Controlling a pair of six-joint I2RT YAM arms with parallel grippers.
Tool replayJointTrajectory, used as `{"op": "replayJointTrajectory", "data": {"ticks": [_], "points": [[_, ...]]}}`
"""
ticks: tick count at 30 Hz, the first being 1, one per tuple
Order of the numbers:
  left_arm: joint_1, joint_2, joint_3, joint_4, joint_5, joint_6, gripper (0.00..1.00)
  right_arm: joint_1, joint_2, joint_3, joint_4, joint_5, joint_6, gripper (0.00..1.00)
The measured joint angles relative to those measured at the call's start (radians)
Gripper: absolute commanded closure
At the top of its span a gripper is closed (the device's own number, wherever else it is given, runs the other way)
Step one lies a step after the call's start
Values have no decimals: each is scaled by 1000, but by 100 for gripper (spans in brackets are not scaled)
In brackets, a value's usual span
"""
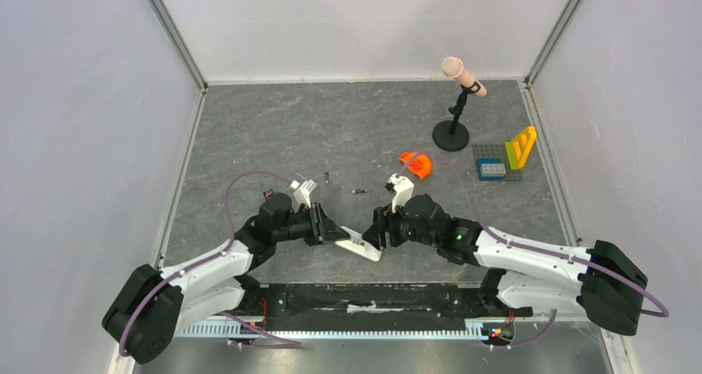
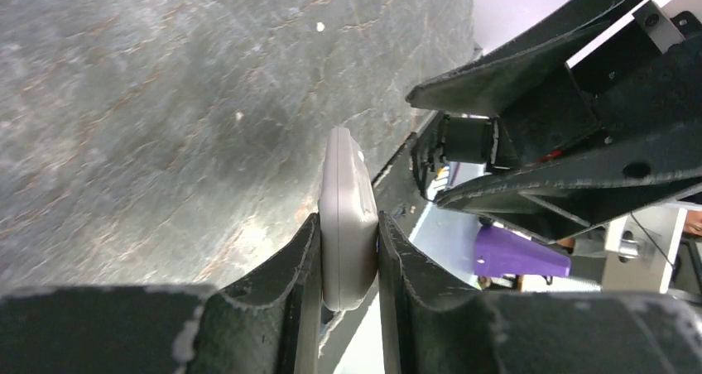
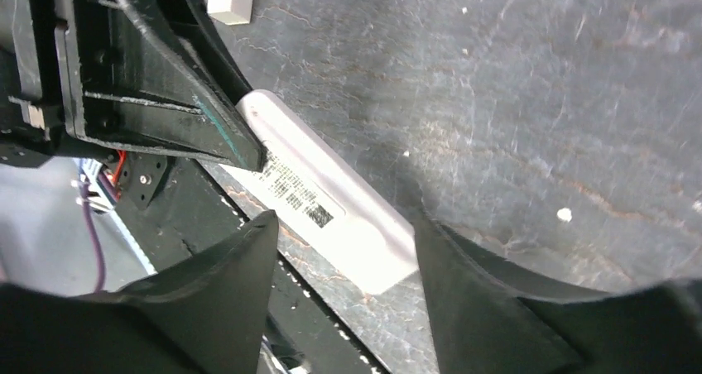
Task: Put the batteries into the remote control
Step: Pick up the remote control from the center of the board, then adjust the remote control.
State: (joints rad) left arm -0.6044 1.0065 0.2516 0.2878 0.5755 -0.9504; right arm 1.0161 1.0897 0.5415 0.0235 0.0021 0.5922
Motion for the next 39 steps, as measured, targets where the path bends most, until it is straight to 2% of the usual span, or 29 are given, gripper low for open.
{"op": "replayJointTrajectory", "data": {"ticks": [2, 4, 8, 14, 18, 20, 23, 26, 31, 34, 39], "points": [[0, -34, -35, -2, -27, 9, 98, -4, -8, -21, 0, 3, 97, 51], [0, -61, -67, -3, -53, 18, 98, -5, -8, -45, 4, 1, 173, 54], [0, -104, -113, 0, -83, 33, 98, -5, 5, -74, 6, -2, 284, 54], [-1, -135, -124, 0, -96, 58, 98, -5, 48, -74, 29, -22, 335, 48], [-2, -135, -124, 1, -93, 78, 98, -5, 58, -78, 57, -52, 331, 38], [-2, -135, -124, 3, -83, 96, 98, -5, 58, -79, 79, -71, 297, 31], [-2, -139, -124, 18, -64, 122, 98, -5, 57, -78, 97, -110, 154, 21], [-3, -155, -128, 42, -39, 138, 98, -5, 57, -61, 75, -175, -42, 17], [-21, -259, -153, 115, 4, 143, 98, -15, 107, 90, -48, -304, -341, 16], [-50, -311, -167, 154, 15, 143, 98, -35, 160, 191, -102, -396, -463, 18], [-104, -328, -178, 182, 31, 145, 98, -66, 249, 290, -207, -555, -592, 30]]}}
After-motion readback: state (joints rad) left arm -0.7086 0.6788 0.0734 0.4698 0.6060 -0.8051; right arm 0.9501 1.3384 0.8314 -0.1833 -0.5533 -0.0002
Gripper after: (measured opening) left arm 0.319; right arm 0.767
